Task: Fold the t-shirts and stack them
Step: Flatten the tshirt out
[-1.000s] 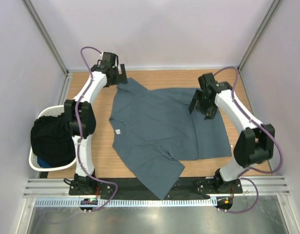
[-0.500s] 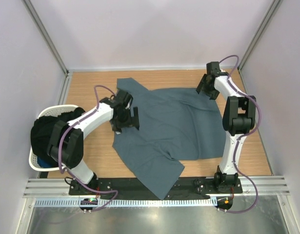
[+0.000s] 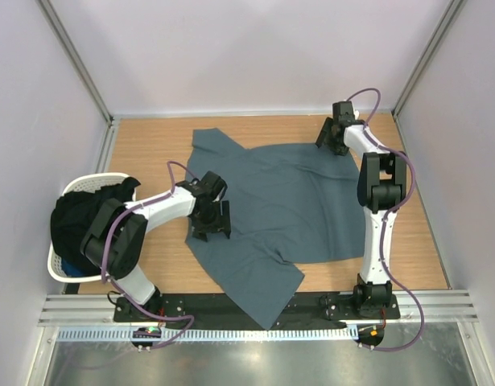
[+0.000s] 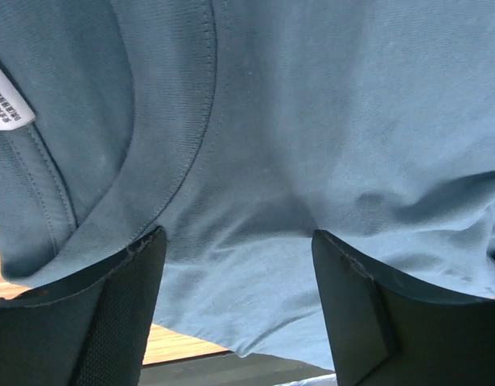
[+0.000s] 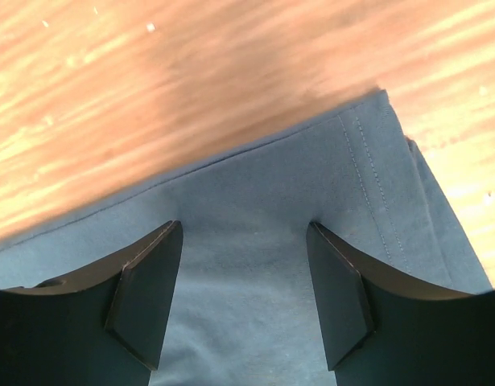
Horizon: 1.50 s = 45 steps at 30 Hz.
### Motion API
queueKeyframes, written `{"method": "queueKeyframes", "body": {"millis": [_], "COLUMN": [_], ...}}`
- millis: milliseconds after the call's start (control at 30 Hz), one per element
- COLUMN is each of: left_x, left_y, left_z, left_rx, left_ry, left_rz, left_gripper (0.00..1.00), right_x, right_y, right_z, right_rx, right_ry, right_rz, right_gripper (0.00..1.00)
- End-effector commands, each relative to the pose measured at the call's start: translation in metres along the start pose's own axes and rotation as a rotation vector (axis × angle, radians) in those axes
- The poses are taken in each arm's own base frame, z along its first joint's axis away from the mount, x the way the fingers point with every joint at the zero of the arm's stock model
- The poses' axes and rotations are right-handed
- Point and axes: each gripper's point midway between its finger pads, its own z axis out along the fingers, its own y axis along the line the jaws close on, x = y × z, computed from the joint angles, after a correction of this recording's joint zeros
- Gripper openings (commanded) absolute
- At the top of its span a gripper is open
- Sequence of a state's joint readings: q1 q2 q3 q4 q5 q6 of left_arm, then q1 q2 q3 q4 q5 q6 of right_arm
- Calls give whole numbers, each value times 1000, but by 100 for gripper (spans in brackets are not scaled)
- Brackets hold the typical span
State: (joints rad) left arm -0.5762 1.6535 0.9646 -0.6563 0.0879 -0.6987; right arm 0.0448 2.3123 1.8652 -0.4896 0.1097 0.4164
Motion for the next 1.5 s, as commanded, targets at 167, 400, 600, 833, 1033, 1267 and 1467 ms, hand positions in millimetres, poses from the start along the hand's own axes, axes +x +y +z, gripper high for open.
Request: {"method": "queueKeyframes", "body": {"millis": [167, 400, 600, 833, 1033, 1267, 1467], "left_x": [28, 30, 18, -54, -57, -21, 8], "left_y": [62, 89, 87, 20, -20, -45, -66], "left_z": [1, -19, -36, -117, -130, -79, -50], "left_rx": [-294, -426, -402, -182, 36, 167, 153], "left_ry": [54, 5, -79, -323, -345, -181, -111], "left_rz": [-39, -44, -46, -20, -42, 18, 164], "left_gripper": [73, 72, 72, 80, 82, 78, 77], "right_x": [-30, -39, -46, -98, -69, 50, 137], "right_y": [-10, -11, -4, 25, -1, -47, -80], "right_z": [19, 10, -19, -105, -175, -208, -204], "right_rx": [41, 19, -29, -151, -81, -41, 28], "right_ry": [-67, -81, -95, -202, -163, -11, 104], "right_rz": [-53, -57, -63, -67, -50, 13, 71], "right_gripper": [70, 70, 71, 75, 76, 77, 77]}}
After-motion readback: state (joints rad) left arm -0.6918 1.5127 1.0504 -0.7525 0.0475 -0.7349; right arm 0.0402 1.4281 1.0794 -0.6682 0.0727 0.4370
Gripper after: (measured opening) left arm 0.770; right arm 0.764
